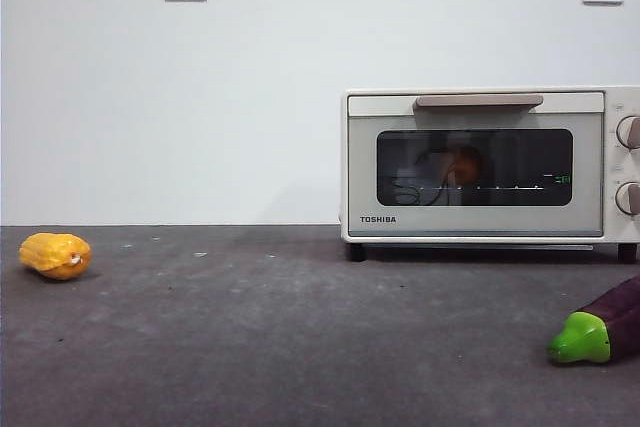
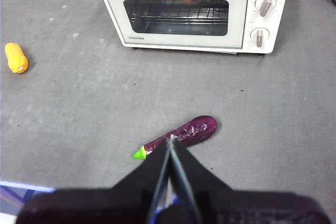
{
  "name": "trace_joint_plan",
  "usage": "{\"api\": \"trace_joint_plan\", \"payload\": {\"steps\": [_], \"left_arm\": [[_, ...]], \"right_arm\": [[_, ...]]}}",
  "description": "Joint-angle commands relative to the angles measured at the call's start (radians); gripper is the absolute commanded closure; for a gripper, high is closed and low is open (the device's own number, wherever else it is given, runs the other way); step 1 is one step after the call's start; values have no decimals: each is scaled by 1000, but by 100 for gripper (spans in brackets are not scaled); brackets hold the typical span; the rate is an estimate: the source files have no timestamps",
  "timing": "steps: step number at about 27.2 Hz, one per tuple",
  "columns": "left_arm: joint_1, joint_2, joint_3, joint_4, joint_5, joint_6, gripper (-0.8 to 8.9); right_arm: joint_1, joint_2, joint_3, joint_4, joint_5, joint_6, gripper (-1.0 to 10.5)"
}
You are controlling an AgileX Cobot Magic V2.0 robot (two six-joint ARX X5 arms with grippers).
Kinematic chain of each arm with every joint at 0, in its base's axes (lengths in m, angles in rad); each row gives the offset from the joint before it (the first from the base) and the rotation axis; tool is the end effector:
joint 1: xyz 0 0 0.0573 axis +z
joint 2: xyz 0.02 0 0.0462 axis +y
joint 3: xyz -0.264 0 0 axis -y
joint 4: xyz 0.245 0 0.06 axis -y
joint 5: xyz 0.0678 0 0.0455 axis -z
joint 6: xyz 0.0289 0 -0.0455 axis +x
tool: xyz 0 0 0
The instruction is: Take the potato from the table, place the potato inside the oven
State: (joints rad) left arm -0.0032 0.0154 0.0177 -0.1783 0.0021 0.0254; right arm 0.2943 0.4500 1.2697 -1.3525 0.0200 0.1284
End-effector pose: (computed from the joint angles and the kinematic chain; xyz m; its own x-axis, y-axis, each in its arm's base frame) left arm 0.0961 -0.0004 0.1512 0.9845 -0.0053 -0.1751 0.0097 0.9996 0.0246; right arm -0.0104 -0.0038 0.3892 0.8300 0.2307 -0.5078 -0.2090 0.9728 0.1002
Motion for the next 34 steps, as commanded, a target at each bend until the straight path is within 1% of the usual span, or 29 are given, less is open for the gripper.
{"api": "trace_joint_plan", "payload": {"steps": [1,2,4,5,6,7,8,9,10,13,16,18,20,23,25,28,34], "left_arm": [[-2,0,-9,11,-2,3,817],[-2,0,-9,11,-2,3,817],[-2,0,-9,11,-2,3,817],[-2,0,-9,11,-2,3,817],[-2,0,-9,11,-2,3,817],[-2,0,-9,11,-2,3,817],[-2,0,-9,11,-2,3,817],[-2,0,-9,11,-2,3,817],[-2,0,-9,11,-2,4,817],[-2,0,-9,11,-2,3,817],[-2,0,-9,11,-2,3,817],[-2,0,-9,11,-2,3,817],[-2,0,-9,11,-2,3,817],[-2,0,-9,11,-2,3,817],[-2,0,-9,11,-2,3,817],[-2,1,-9,11,-2,3,817],[-2,1,-9,11,-2,3,817]], "right_arm": [[-9,-3,2,30,85,-132,946],[-16,-3,-3,86,119,-175,946],[-40,-4,-45,278,129,-297,946],[-56,-4,-76,382,129,-338,946],[-74,-4,-116,481,126,-358,946],[-97,-4,-166,577,104,-360,946],[-122,-4,-224,661,61,-360,946],[-149,-7,-287,735,18,-360,946],[-168,-13,-334,784,-3,-360,946],[-221,-40,-483,919,-25,-353,946],[-256,-101,-645,1037,-24,-319,946],[-270,-157,-750,1081,-12,-312,946],[-284,-211,-856,1128,-13,-325,946],[-309,-280,-1006,1210,-24,-320,946],[-319,-305,-1086,1299,-36,-311,946],[-323,-318,-1154,1348,-30,-311,946],[-323,-318,-1245,1343,-25,-307,946]]}}
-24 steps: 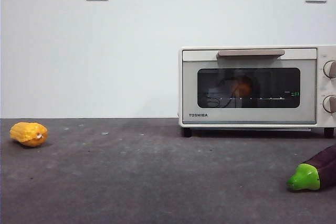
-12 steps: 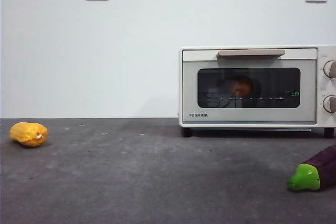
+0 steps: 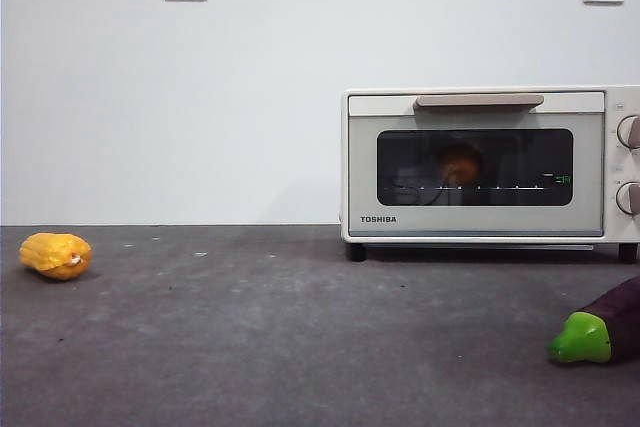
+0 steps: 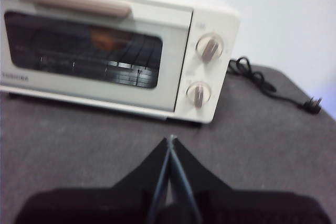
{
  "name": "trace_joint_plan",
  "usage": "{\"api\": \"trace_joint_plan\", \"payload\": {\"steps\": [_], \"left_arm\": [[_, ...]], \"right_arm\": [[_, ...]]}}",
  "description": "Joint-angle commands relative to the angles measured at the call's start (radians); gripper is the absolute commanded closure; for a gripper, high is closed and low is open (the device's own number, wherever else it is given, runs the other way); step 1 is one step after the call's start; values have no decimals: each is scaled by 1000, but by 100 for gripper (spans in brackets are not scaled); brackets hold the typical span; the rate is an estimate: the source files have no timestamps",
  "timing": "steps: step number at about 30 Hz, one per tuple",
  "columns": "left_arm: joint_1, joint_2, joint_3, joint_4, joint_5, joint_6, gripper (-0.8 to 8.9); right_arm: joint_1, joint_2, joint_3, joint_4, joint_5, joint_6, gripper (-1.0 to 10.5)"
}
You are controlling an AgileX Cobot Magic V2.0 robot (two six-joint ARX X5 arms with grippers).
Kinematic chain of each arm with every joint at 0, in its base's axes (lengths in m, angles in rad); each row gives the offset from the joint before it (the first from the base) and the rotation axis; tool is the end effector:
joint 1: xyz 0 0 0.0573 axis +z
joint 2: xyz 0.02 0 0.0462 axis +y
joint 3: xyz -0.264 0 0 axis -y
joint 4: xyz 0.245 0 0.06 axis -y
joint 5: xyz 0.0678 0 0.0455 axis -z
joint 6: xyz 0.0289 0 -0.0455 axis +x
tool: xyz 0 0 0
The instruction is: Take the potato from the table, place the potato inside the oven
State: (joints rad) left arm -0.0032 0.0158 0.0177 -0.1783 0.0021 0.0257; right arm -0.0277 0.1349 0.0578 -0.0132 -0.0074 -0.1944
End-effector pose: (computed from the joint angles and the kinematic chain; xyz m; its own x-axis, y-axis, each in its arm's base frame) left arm 0.0961 -0.0004 0.1512 0.9845 -0.0053 -0.1755 0.0098 0.9996 0.0249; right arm 0.1036 -0.0027 0.1712 0.9957 -0.0202 -0.0902 0.0025 0.9814 -0.1917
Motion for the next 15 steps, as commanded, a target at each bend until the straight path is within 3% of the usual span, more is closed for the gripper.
{"api": "trace_joint_plan", "payload": {"steps": [1,5,15], "left_arm": [[-2,0,-9,11,-2,3,817],[-2,1,-9,11,-2,3,817],[-2,6,-9,11,-2,3,817]], "right_arm": [[-1,-3,-43,-2,-2,24,946],[0,-28,-44,-92,-9,45,946],[-1,-127,-44,-174,-19,185,946]]}}
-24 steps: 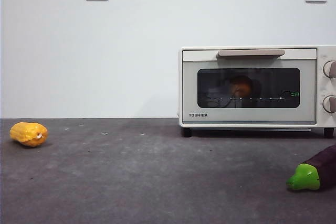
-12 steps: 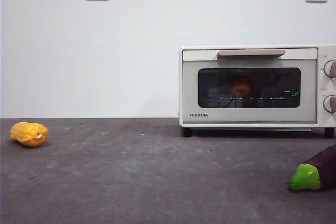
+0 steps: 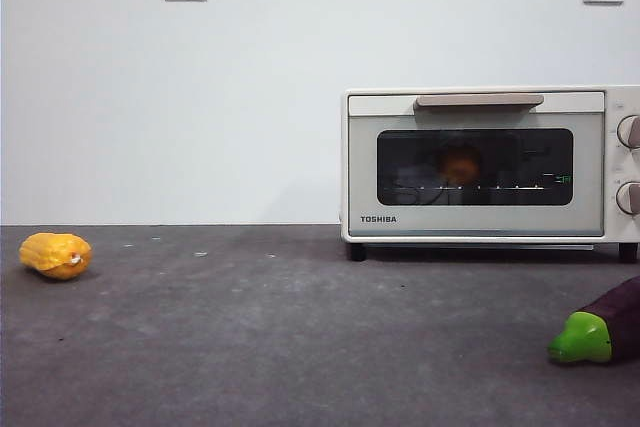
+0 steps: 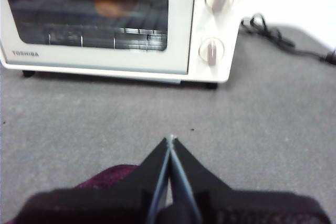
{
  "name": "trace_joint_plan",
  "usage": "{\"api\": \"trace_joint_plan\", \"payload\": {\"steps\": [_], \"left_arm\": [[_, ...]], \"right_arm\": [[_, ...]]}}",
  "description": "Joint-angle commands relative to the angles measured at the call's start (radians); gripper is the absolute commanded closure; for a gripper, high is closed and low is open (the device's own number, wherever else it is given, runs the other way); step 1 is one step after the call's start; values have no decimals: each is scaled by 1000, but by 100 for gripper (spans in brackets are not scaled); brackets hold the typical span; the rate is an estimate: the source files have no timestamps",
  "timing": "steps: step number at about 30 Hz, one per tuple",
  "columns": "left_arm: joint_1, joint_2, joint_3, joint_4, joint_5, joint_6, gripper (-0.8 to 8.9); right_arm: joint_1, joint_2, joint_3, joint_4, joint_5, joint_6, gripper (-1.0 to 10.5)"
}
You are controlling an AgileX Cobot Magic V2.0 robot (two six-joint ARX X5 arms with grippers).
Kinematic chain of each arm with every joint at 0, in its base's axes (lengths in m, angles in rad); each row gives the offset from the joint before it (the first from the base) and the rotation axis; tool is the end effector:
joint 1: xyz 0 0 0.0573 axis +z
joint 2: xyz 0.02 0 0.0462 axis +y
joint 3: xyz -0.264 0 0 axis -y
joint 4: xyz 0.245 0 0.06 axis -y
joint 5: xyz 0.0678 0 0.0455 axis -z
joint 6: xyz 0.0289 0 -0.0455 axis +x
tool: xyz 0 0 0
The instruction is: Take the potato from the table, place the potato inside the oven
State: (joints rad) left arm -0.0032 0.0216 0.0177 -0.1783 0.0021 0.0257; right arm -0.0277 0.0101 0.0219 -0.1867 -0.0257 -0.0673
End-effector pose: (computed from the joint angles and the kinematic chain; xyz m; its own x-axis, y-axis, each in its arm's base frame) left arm 0.0964 -0.0004 0.1507 0.9834 -0.0052 -0.1812 0.0099 0.9996 0.0249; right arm 0.0955 -0.0019 0.1522 0.9848 -0.0016 -0.1740 -0.0093 0.9980 -0.0618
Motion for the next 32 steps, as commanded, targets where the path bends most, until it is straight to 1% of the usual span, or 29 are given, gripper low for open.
{"api": "trace_joint_plan", "payload": {"steps": [1,4,9,32], "left_arm": [[-2,0,-9,11,-2,3,817],[-2,4,-9,11,-2,3,817],[-2,8,-9,11,-2,3,817],[-2,10,-9,11,-2,3,817]], "right_arm": [[-1,-3,-8,-1,0,72,946],[-1,-3,-8,-2,0,93,946],[-1,-3,-8,-1,16,90,946],[1,-2,-8,0,18,90,946]]}}
